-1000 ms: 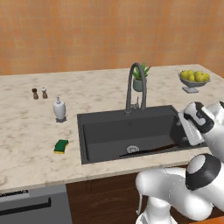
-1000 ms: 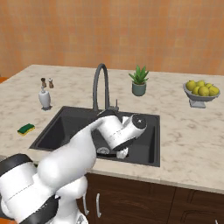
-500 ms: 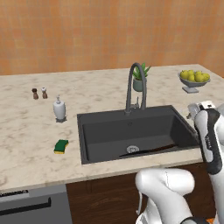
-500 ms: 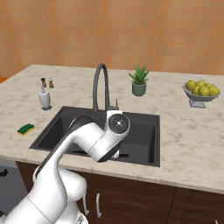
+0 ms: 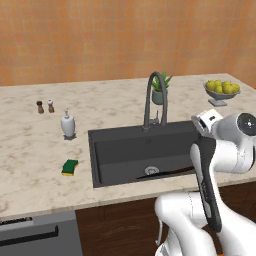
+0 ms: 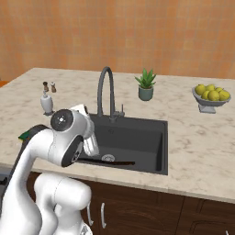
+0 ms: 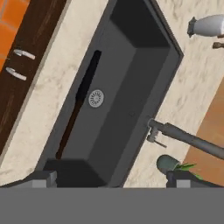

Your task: Pick the pan and sponge and place them into the sink. Then turn on the water.

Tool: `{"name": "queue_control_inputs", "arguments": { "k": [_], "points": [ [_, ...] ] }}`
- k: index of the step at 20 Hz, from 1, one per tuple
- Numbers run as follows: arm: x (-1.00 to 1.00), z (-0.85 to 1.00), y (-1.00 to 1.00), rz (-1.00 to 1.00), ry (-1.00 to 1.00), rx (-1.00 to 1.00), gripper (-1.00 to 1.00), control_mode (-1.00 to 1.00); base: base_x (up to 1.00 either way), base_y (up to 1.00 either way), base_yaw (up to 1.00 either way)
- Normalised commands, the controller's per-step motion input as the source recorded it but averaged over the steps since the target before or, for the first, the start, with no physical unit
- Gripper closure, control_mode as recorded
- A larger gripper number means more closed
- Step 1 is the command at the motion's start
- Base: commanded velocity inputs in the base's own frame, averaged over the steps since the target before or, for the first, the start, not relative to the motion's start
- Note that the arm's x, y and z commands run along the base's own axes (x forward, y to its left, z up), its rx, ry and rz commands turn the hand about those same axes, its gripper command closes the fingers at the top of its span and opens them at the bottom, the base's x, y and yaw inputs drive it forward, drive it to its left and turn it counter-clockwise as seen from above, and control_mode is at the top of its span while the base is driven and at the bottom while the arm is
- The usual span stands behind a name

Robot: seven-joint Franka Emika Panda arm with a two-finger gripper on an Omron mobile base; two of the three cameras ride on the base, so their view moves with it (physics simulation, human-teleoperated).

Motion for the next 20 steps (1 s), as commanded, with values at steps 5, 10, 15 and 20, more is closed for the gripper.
{"name": "queue_control_inputs", "arguments": {
  "k": [5,10,15,20],
  "points": [
    [-0.59,0.41,0.28,0.25,0.0,-0.07,-1.0,-1.0,0.0,0.0,0.0],
    [-0.12,0.29,0.61,0.37,0.0,-0.18,-1.0,-1.0,0.0,0.0,0.0],
    [0.02,0.01,0.84,0.35,0.0,-0.19,-1.0,-1.0,0.0,0.0,0.0],
    [0.14,-0.03,0.9,0.23,0.04,-0.08,-1.0,-1.0,0.0,0.0,0.0]
  ]
}}
